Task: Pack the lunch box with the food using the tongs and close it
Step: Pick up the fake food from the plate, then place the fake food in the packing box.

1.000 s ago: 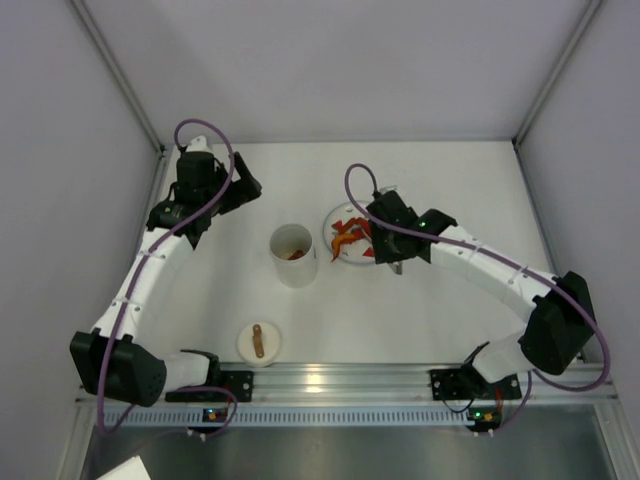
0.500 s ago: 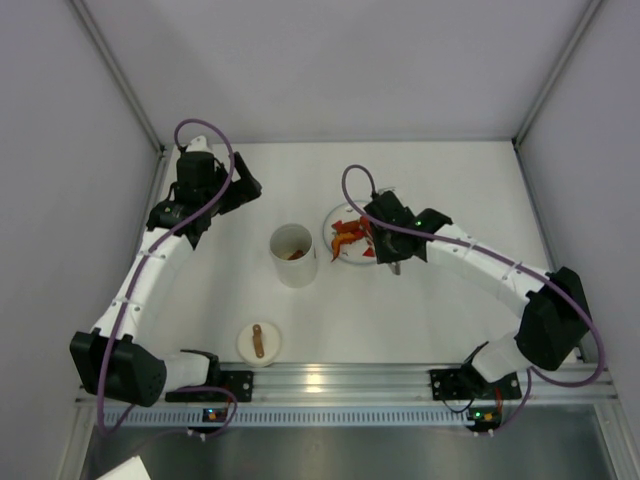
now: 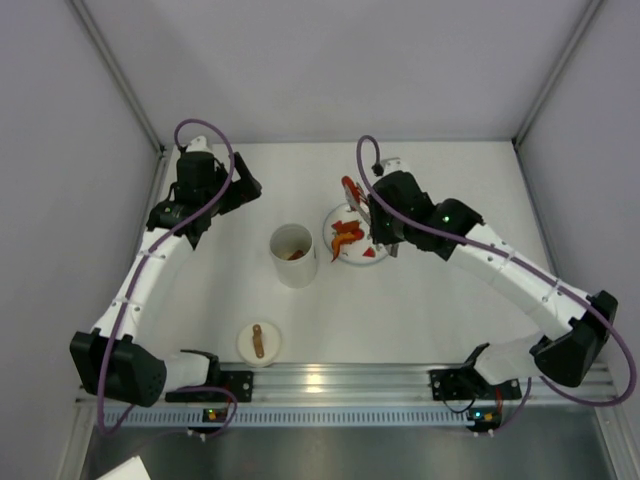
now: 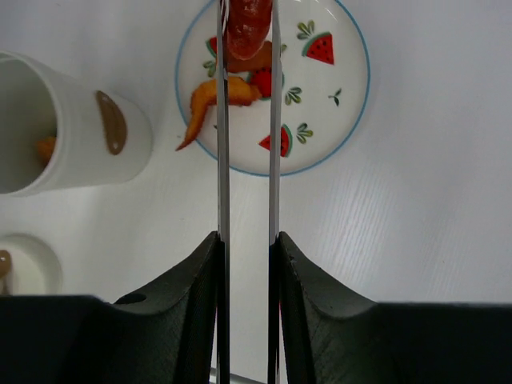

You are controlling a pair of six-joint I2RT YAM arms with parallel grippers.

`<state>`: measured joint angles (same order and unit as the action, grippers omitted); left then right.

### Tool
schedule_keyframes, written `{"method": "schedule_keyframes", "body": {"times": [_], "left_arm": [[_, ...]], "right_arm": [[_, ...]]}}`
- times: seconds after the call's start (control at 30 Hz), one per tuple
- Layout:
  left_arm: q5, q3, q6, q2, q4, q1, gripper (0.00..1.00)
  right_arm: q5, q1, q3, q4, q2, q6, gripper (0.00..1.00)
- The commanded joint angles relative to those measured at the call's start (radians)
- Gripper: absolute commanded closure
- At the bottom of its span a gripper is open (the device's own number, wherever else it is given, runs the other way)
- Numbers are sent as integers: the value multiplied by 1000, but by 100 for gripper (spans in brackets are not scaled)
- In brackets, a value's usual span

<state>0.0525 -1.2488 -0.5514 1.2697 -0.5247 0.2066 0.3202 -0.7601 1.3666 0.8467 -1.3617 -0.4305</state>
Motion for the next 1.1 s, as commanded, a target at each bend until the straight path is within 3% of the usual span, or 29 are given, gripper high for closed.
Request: {"method": "schedule_keyframes", "body": {"times": [0.0,0.37,0.7,1.07], "left_arm": [[1,-5,-4,-1,11,4,1],[1,-6,-4,-1,9,4,1],[1,-6,-5,-6,8,4,1],[0,-5,-5,-6,11,4,1]], "right_arm": [[2,-88,100,26,27,16,92],[-86,-274,180,6,-4,1,89],[-84,-354,190,3,-36,-20,83],[-56,-377,215,35,-31,-25,61]]}}
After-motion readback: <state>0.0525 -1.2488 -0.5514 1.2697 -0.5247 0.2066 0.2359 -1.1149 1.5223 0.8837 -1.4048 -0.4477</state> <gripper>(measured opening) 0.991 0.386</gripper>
